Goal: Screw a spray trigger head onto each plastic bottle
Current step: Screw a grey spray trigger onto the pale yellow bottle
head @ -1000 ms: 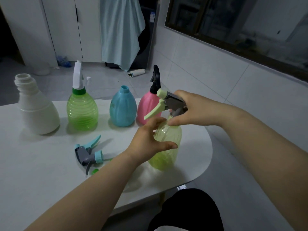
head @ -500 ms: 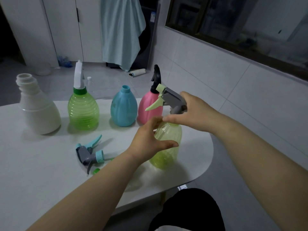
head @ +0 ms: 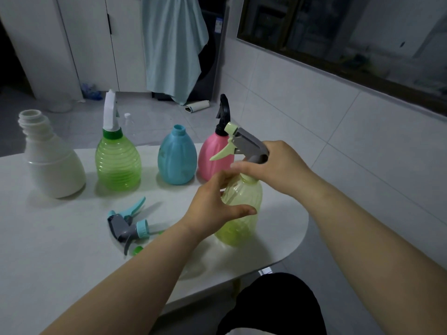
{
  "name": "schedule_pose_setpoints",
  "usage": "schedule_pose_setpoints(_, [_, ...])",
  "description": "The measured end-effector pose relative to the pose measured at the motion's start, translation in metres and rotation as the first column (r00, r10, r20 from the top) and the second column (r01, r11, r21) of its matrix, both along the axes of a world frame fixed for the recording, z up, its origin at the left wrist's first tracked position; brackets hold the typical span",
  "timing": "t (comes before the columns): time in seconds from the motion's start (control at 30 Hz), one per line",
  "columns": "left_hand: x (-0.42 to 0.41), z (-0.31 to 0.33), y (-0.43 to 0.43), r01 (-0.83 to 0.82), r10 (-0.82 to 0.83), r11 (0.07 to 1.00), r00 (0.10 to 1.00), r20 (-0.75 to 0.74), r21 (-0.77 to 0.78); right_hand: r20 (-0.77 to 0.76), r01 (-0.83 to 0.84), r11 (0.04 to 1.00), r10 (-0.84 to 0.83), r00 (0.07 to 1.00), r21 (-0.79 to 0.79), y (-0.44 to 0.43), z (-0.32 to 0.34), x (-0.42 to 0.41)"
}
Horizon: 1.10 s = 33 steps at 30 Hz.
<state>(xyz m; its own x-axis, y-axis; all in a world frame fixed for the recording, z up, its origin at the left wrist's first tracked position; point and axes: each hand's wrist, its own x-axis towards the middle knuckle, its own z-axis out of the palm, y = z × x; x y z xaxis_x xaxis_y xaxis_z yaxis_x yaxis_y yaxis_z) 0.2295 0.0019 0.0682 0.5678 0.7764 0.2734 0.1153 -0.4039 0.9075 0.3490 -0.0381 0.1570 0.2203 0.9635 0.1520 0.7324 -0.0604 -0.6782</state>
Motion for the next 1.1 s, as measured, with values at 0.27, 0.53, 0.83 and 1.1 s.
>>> schedule_pose_setpoints(0.27, [0.002, 0.0, 0.002, -0.017, 0.017, 1.0, 1.0, -0.004, -0.023, -0.345, -0.276, 0.947, 0.206, 0.916, -0.166, -0.014, 0.0, 0.03])
schedule_pose_setpoints(0.53, [0.001, 0.001, 0.001, 0.0, 0.0, 1.0, 1.0, -0.015, -0.01, -0.368, -0.221, 0.973, 0.183, 0.911, -0.063, -0.003, -0.001, 0.03])
schedule_pose_setpoints(0.83, [0.002, 0.0, 0.002, -0.018, 0.018, 1.0, 1.0, 0.014, 0.012, -0.344, -0.181, 0.979, 0.204, 0.917, 0.098, -0.006, -0.018, 0.023])
schedule_pose_setpoints(1.1, [-0.007, 0.006, 0.01, 0.17, -0.176, 0.98, 0.983, -0.054, -0.104, -0.318, -0.131, 0.966, 0.199, 0.927, 0.223, -0.006, -0.031, 0.022])
